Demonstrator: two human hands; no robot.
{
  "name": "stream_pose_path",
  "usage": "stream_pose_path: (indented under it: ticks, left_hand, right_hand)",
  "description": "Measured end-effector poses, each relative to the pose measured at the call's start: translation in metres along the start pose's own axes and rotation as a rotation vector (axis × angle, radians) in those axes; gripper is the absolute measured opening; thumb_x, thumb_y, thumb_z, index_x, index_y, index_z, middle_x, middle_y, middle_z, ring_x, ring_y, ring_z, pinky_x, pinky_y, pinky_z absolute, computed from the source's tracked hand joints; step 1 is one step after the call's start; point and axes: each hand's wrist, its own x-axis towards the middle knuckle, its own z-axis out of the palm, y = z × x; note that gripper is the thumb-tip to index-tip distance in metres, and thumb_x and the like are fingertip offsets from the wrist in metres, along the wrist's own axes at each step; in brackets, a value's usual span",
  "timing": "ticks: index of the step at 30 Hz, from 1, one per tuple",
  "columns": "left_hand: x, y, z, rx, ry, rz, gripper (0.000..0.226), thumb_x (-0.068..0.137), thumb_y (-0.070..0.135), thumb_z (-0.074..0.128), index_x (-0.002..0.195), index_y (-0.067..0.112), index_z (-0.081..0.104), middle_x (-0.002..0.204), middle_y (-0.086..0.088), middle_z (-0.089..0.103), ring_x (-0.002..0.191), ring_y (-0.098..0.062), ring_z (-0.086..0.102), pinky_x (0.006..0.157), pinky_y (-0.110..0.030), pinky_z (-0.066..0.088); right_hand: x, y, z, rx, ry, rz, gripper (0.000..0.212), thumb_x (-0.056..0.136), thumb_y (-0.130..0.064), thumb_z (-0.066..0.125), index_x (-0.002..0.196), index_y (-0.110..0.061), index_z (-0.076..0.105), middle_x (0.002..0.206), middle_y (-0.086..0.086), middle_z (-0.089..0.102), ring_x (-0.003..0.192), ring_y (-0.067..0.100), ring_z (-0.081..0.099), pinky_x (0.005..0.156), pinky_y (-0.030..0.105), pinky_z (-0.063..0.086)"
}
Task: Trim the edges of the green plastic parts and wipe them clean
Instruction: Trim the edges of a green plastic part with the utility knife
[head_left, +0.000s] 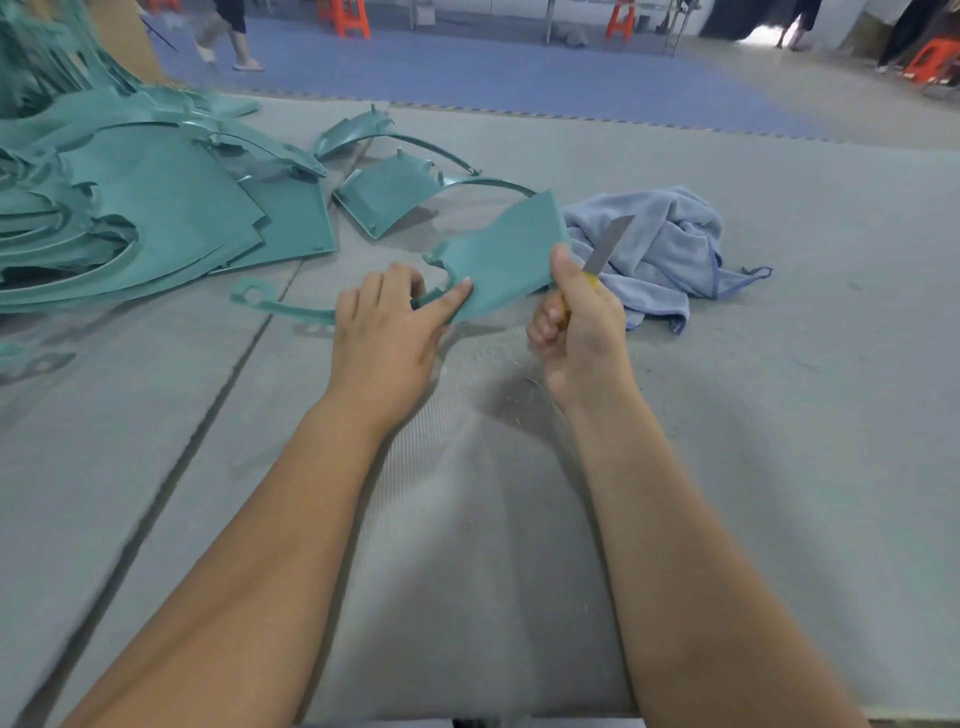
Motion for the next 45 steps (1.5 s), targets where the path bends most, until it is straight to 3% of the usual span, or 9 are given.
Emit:
stream_pose_path:
  ticks: [10, 14, 19, 24, 28, 33, 37, 41, 45]
  left_hand:
    - [0.001, 0.002, -0.001, -0.176, 0.158, -0.07, 0.035, 0.085, 0.005, 0.062, 0.116, 0.021, 0.07, 0.124, -0.012, 0.05, 0.112, -0.029, 0.044, 0.098, -0.033, 0.029]
    - [0.005, 0.007, -0.007, -0.732, 0.052, -0.465, 0.027, 0.095, 0.009, 0.052, 0.094, 0.028, 0.071, 0.109, 0.007, 0.061, 0.107, -0.011, 0.055, 0.092, -0.016, 0.039]
    - [0.017, -0.002, -0.013, -1.565, -0.151, -0.975, 0.048, 0.104, 0.044, 0.023, 0.106, 0.011, 0.059, 0.102, -0.009, 0.069, 0.091, -0.023, 0.07, 0.073, -0.031, 0.059]
    - [0.016, 0.0, -0.012, -1.426, -0.19, -0.935, 0.012, 0.099, 0.018, 0.052, 0.104, 0.008, 0.054, 0.097, -0.012, 0.069, 0.064, -0.016, 0.071, 0.054, -0.026, 0.058]
    - [0.012, 0.005, -0.011, -1.362, -0.226, -0.81, 0.026, 0.093, -0.002, 0.056, 0.116, 0.006, 0.048, 0.073, 0.002, 0.071, 0.049, -0.01, 0.065, 0.043, -0.017, 0.05]
    - [0.012, 0.004, -0.013, -1.407, -0.151, -0.832, 0.026, 0.096, -0.003, 0.051, 0.118, 0.006, 0.043, 0.09, -0.009, 0.067, 0.054, -0.013, 0.067, 0.046, -0.02, 0.053]
    - [0.01, 0.004, -0.009, -1.354, -0.146, -0.779, 0.02, 0.096, 0.0, 0.053, 0.109, 0.013, 0.046, 0.089, -0.009, 0.068, 0.056, -0.015, 0.068, 0.049, -0.022, 0.054]
    - [0.009, 0.002, -0.007, -1.329, -0.177, -0.72, 0.018, 0.096, 0.001, 0.053, 0.105, 0.015, 0.046, 0.088, -0.01, 0.069, 0.056, -0.02, 0.067, 0.049, -0.025, 0.054]
    - [0.01, 0.002, -0.006, -1.349, -0.144, -0.72, 0.017, 0.098, -0.001, 0.048, 0.108, 0.01, 0.042, 0.095, -0.011, 0.066, 0.052, -0.017, 0.061, 0.049, -0.026, 0.05]
  right_hand:
    - [0.004, -0.003, -0.01, 0.086, -0.063, -0.067, 0.008, 0.097, -0.012, 0.057, 0.089, -0.014, 0.055, 0.078, 0.008, 0.069, 0.04, 0.006, 0.035, 0.042, 0.016, 0.029]
    - [0.01, -0.004, -0.018, 0.01, -0.027, -0.169, 0.032, 0.091, 0.009, 0.047, 0.092, -0.017, 0.065, 0.058, -0.001, 0.054, 0.043, 0.009, 0.033, 0.046, 0.018, 0.028]
    - [0.012, 0.009, -0.017, -0.613, 0.087, -0.236, 0.046, 0.076, 0.011, 0.044, 0.077, -0.027, 0.071, 0.044, -0.007, 0.037, 0.048, 0.015, 0.025, 0.046, 0.025, 0.02]
    - [0.01, 0.01, -0.015, -0.677, 0.076, -0.231, 0.045, 0.075, 0.008, 0.044, 0.068, -0.029, 0.069, 0.038, -0.015, 0.037, 0.042, 0.011, 0.025, 0.042, 0.021, 0.023]
    - [0.007, 0.007, -0.012, -0.684, 0.085, -0.314, 0.045, 0.076, 0.004, 0.047, 0.082, -0.036, 0.067, 0.046, -0.017, 0.043, 0.05, 0.014, 0.035, 0.051, 0.027, 0.035]
    - [0.004, 0.004, -0.006, -0.545, 0.264, -0.4, 0.036, 0.081, 0.001, 0.051, 0.083, -0.033, 0.062, 0.072, -0.014, 0.056, 0.067, 0.017, 0.048, 0.067, 0.041, 0.046]
    - [0.006, 0.001, -0.01, -0.545, 0.348, -0.396, 0.026, 0.084, -0.004, 0.057, 0.084, -0.029, 0.065, 0.095, 0.002, 0.057, 0.072, 0.01, 0.05, 0.068, 0.023, 0.042]
    - [0.002, 0.001, -0.007, -0.413, 0.29, -0.31, 0.019, 0.087, -0.003, 0.052, 0.087, -0.021, 0.059, 0.069, -0.004, 0.046, 0.053, 0.005, 0.037, 0.051, 0.014, 0.034]
    - [-0.003, 0.004, -0.003, -0.407, 0.323, -0.357, 0.019, 0.092, -0.006, 0.042, 0.104, -0.02, 0.045, 0.068, -0.011, 0.04, 0.048, -0.002, 0.036, 0.049, 0.01, 0.031]
